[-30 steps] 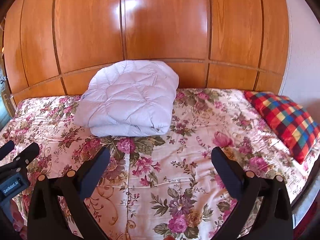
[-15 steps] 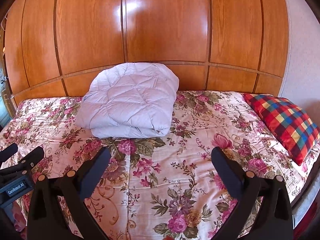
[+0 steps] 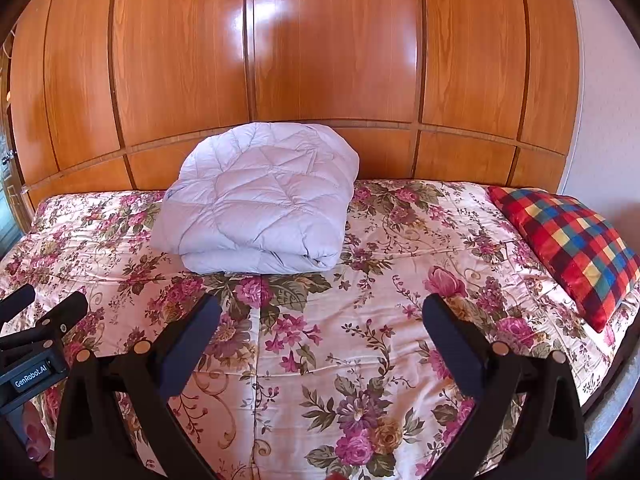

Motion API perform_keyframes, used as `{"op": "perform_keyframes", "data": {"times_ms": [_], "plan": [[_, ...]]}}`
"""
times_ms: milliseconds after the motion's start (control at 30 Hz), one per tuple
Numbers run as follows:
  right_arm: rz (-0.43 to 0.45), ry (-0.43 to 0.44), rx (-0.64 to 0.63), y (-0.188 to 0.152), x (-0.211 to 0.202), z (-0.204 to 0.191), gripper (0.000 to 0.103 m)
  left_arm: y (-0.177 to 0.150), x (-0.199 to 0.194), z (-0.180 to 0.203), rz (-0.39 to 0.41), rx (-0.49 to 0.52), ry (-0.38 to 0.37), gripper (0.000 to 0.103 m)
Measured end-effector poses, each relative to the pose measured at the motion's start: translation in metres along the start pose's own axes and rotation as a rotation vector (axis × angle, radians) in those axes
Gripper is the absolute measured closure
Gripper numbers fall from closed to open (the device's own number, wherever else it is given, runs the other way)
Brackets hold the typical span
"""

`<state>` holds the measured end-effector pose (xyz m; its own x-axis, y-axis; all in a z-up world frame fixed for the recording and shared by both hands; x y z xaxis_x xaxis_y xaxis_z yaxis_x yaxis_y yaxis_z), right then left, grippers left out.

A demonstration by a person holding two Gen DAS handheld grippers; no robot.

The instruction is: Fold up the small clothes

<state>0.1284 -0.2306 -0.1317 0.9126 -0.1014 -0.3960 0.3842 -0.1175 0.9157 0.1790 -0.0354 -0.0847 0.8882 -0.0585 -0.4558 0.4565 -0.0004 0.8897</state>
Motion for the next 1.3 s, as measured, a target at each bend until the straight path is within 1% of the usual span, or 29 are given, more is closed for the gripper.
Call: {"op": "perform_keyframes", "data": {"times_ms": [433, 1067, 1167, 1300], "plan": [[-0.005, 0.004, 0.001, -0.0004, 0.0015, 0.001, 0.002, -0.002, -0.0004, 0.0002, -0.005, 0.0, 0.006, 0.003], [-0.019, 0.005, -0.005, -0.0024, 0.0033, -0.0008, 0.002, -0.0057, 0.0034, -0.0009, -0.031, -0.008, -0.008, 0.003], [-0.023, 0.005, -0.001, -0.0033, 0.0036, -0.0014, 0.002, -0.0065, 0.0033, -0.0018, -0.028, -0.001, 0.007, 0.003], [-0.025, 0.001, 0.002, -0.0042, 0.0028, -0.0012, 0.002, -0.0073, 0.0037, -0.0006, -0.03, -0.002, 0.004, 0.003]]}}
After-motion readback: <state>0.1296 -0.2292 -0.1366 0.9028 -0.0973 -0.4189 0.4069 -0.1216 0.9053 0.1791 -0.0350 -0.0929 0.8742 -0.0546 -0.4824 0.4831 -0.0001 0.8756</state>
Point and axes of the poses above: each gripper's, at about its wrist camera, not at the fingertips, and x roughly the way its jaws point, z to its right, y to its top, the point moved 7 cm from there along x, roughly the way its jaws point, and after that the axes turned 11 degrees about z, right-handed, at the moved point
